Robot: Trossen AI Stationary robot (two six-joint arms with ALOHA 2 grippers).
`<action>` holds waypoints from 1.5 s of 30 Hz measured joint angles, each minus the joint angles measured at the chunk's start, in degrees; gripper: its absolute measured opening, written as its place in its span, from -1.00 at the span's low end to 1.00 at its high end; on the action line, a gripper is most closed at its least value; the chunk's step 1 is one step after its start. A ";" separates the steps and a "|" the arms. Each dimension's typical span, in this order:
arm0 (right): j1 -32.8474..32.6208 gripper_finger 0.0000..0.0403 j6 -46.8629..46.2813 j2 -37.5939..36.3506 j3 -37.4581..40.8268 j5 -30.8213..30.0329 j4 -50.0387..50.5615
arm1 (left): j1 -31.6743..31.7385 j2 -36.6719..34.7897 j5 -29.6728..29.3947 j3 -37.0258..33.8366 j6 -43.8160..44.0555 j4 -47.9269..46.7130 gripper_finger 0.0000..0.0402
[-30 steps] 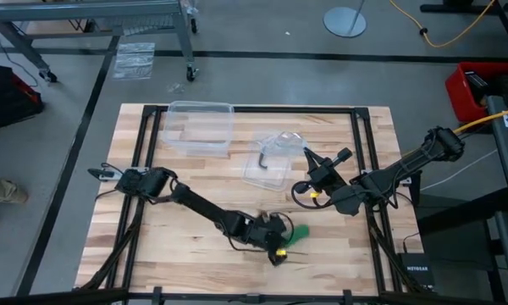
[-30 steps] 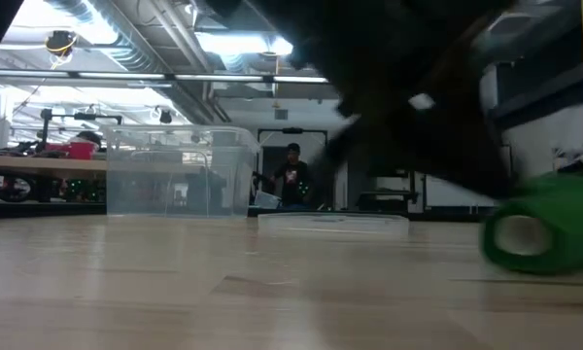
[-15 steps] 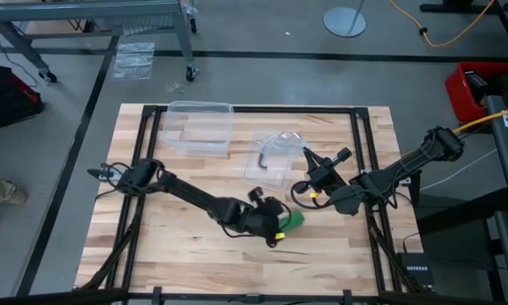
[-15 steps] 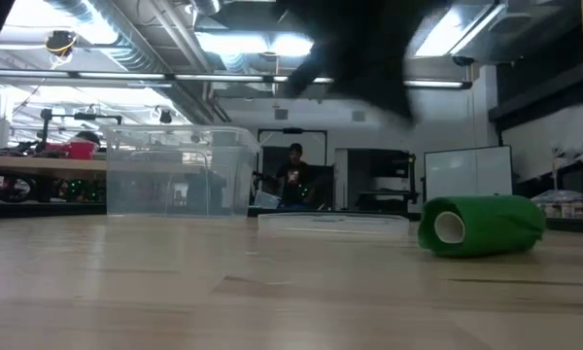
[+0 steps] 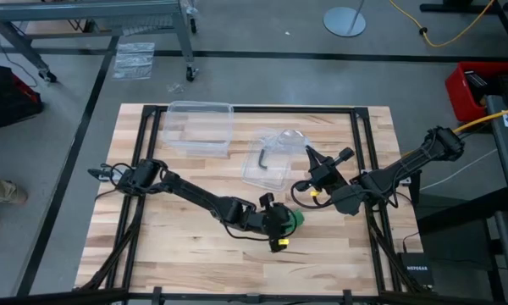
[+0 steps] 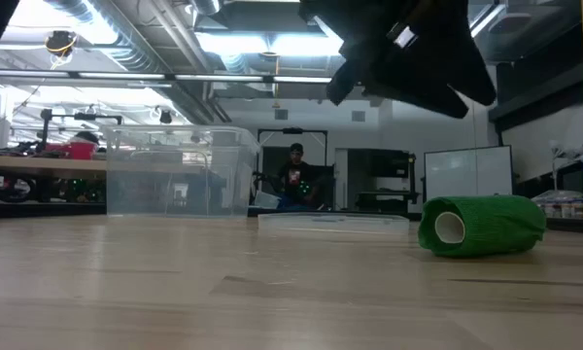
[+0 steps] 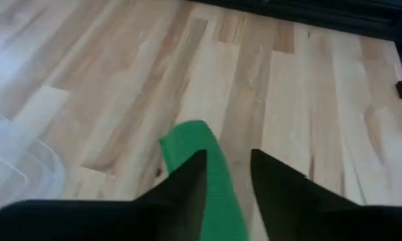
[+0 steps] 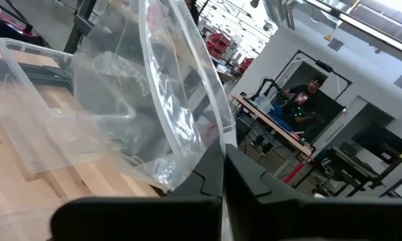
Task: Roll bandage
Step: Put the rolled green bandage into the transparent zip bag
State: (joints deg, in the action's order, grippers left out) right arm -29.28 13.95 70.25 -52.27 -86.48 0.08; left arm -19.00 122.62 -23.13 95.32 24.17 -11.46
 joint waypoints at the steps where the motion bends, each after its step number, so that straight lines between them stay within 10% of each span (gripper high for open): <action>1: 0.00 -0.97 0.00 -0.16 0.00 -0.14 0.05 | -0.05 0.05 0.10 -0.04 0.86 -0.13 -0.37; 11: 0.00 -0.97 0.35 -3.66 0.00 0.16 0.02 | 0.38 4.22 1.76 -0.07 7.19 0.11 0.10; 45: 0.00 -0.97 -0.19 -3.92 0.00 3.42 1.00 | 2.21 12.60 16.74 0.25 9.51 8.11 0.02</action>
State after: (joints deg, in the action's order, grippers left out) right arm -29.28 13.76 66.32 -52.27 -83.06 1.08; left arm -16.80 135.22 -6.39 95.57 33.68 -3.35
